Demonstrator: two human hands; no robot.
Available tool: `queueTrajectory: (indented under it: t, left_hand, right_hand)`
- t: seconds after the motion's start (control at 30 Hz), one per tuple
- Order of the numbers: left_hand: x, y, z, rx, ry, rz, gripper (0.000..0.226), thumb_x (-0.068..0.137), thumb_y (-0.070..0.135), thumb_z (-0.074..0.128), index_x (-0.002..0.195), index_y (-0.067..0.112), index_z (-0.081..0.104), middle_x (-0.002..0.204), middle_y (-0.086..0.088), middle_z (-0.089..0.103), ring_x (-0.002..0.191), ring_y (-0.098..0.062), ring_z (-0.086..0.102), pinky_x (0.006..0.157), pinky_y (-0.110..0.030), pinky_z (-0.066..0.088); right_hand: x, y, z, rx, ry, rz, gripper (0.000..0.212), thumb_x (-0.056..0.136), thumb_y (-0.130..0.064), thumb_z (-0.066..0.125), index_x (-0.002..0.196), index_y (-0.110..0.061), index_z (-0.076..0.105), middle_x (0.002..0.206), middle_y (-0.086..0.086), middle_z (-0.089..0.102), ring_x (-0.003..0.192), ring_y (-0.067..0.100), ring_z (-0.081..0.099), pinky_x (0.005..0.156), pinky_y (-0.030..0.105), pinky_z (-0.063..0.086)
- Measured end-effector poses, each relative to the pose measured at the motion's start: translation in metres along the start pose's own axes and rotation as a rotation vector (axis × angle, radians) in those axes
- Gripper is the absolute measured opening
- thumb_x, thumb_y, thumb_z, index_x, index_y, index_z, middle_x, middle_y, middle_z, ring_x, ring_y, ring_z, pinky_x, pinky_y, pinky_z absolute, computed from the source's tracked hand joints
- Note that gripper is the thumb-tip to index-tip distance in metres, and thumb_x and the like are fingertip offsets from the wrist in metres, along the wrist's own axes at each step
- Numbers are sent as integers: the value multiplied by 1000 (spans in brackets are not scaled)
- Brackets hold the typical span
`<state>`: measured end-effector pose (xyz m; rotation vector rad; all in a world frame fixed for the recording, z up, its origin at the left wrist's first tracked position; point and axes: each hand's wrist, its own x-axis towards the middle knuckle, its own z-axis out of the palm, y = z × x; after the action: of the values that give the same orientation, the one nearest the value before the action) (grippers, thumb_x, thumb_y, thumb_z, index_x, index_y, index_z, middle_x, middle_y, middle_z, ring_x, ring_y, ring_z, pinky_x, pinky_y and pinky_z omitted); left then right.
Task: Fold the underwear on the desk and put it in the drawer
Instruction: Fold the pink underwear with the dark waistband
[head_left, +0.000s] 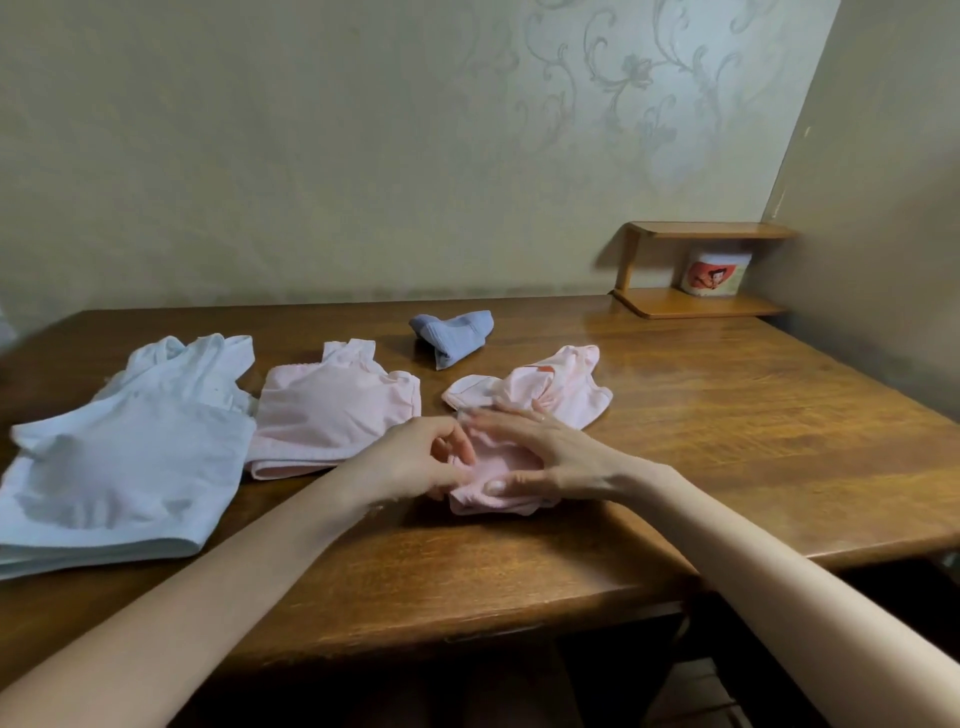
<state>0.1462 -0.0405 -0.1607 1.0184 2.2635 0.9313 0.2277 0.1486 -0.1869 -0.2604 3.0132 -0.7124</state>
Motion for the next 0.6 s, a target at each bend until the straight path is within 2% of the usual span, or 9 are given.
queueTrajectory:
  t: [0.07, 0.13, 0.2, 0.27, 0.3, 0.37, 0.47, 0.53, 0.6]
  left_hand:
    - [-5, 5, -1, 282, -46, -18, 13, 84, 32, 64, 94, 26, 58, 87, 6, 56, 75, -7, 56, 63, -19, 44]
    - [-4, 7, 3, 569, 142, 92, 19, 85, 41, 58, 98, 28, 55, 93, 7, 51, 85, -9, 52, 69, -22, 42]
    - [2, 6, 8, 646, 324, 341, 31, 87, 41, 55, 114, 25, 52, 114, 3, 46, 109, -11, 44, 89, -28, 41]
    - [14, 1, 13, 638, 238, 540, 48, 91, 43, 49, 135, 26, 41, 142, 3, 35, 134, -12, 27, 112, -32, 26]
    - [20, -2, 16, 654, 133, 564, 54, 93, 46, 43, 143, 28, 31, 152, 4, 25, 141, -11, 15, 117, -34, 15]
    - [30, -14, 25, 699, -51, 496, 58, 94, 53, 28, 148, 36, 12, 159, 5, 6, 145, -8, -3, 119, -38, -3]
    - [35, -25, 31, 723, -160, 424, 56, 93, 59, 15, 145, 46, 1, 158, 7, -12, 143, -8, -17, 117, -40, -13]
    - [35, -25, 31, 739, -166, 417, 54, 94, 57, 15, 144, 46, -1, 158, 6, -16, 143, -8, -20, 116, -39, -15]
    - [34, -23, 31, 767, -149, 413, 53, 96, 54, 16, 145, 45, -2, 158, 4, -15, 144, -10, -18, 115, -36, -17]
  right_hand:
    - [2, 3, 4, -78, -98, -28, 65, 89, -51, 50, 146, -42, 19, 157, -19, 9, 144, 0, -4, 115, 34, -7]
    - [3, 1, 0, 95, -5, -55, 51, 93, -37, 53, 142, -33, 37, 151, -18, 28, 138, -11, 15, 116, 21, 6]
    - [7, 5, -14, 284, 360, 3, 33, 94, -19, 56, 127, -19, 59, 134, -9, 55, 119, -9, 46, 103, 13, 37]
    - [15, 22, -28, 22, 697, 108, 24, 91, -7, 56, 110, -17, 68, 114, -1, 68, 105, 12, 58, 85, 31, 51]
    - [19, 31, -34, -200, 720, 175, 27, 90, -5, 56, 107, -21, 69, 113, -1, 67, 105, 18, 56, 78, 34, 50]
    - [23, 50, -37, -463, 545, 227, 35, 88, -3, 55, 111, -26, 68, 119, -2, 61, 108, 22, 51, 69, 31, 43]
    - [27, 63, -33, -434, 359, 289, 28, 89, -11, 55, 114, -21, 66, 119, 4, 56, 100, 25, 55, 66, 30, 42]
    - [33, 64, -35, -443, 460, 316, 20, 90, -14, 54, 105, -12, 67, 110, 9, 59, 95, 27, 58, 68, 31, 41]
    - [38, 62, -49, -324, 717, 377, 14, 89, -11, 54, 95, -5, 65, 100, 13, 63, 87, 29, 60, 66, 30, 39]
